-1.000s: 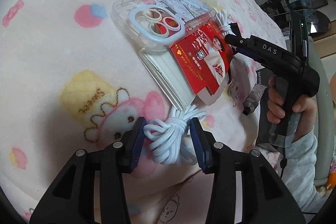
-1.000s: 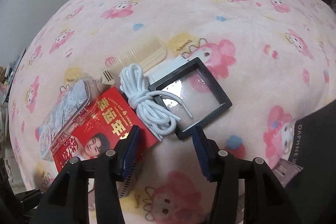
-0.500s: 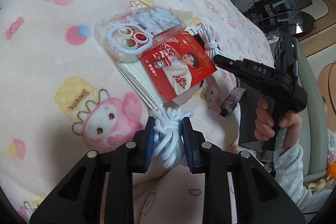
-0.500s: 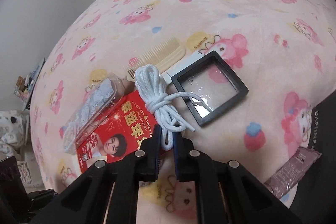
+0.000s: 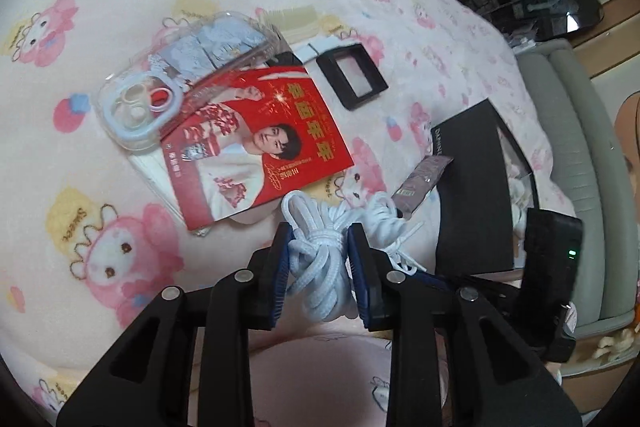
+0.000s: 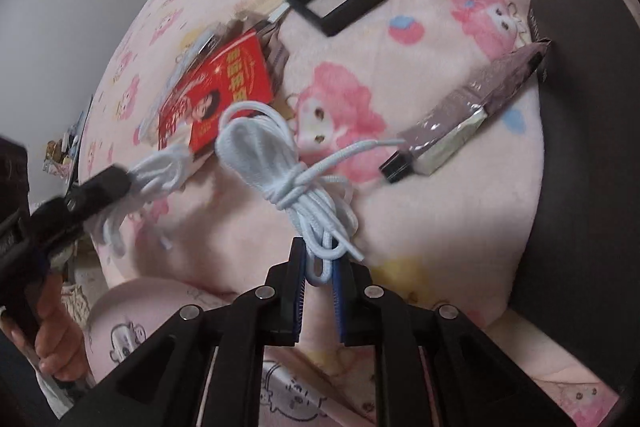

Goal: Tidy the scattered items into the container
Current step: 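Grasp the white coiled cable with the right gripper and lift it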

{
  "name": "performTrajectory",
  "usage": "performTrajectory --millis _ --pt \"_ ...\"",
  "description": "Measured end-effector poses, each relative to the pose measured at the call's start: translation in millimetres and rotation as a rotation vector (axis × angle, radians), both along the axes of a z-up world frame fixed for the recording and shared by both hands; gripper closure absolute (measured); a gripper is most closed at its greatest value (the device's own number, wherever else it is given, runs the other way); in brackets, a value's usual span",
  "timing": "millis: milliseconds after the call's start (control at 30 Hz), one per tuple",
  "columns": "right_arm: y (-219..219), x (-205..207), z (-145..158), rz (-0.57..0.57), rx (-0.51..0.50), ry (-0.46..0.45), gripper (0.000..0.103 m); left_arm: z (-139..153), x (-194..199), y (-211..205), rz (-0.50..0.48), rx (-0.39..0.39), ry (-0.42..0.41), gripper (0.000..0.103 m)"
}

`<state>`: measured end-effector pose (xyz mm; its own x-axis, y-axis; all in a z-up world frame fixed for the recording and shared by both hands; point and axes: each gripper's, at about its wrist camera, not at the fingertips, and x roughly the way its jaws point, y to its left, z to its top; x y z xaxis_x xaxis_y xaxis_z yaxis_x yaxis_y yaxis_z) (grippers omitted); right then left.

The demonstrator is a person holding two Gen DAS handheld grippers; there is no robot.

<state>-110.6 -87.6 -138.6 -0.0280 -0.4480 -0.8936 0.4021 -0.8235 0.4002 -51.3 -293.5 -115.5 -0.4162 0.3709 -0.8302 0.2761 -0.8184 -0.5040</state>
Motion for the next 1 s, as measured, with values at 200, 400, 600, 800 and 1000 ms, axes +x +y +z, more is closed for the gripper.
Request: performTrajectory --millis 200,400,600,800,1000 --pt "7.9 4.7 43.2 0.052 0.003 0.177 0.065 -3.0 -4.2 3.5 -0.060 -0.079 -0.048 0.072" --pt "-5.9 -20.1 41.2 0.057 -0.011 0.264 0.064 1.6 -4.1 -14.6 0.057 -0.196 -0.051 0.074" --pt "-43.1 -36.1 1.4 0.150 0.073 0.193 0.064 -14.9 -16.4 4.6 -0.087 -0.184 -0.117 0.070" --pt "-32.6 -34.2 -16.3 0.114 -0.019 0.033 0.076 -36.1 -30.6 9.1 -0.193 -0.136 -0.207 0.062" --pt "-24.7 -27.7 -16.7 0.070 -0.112 -0.058 0.082 -45.8 -39.6 22.1 -0.265 -0.075 -0.248 0.082"
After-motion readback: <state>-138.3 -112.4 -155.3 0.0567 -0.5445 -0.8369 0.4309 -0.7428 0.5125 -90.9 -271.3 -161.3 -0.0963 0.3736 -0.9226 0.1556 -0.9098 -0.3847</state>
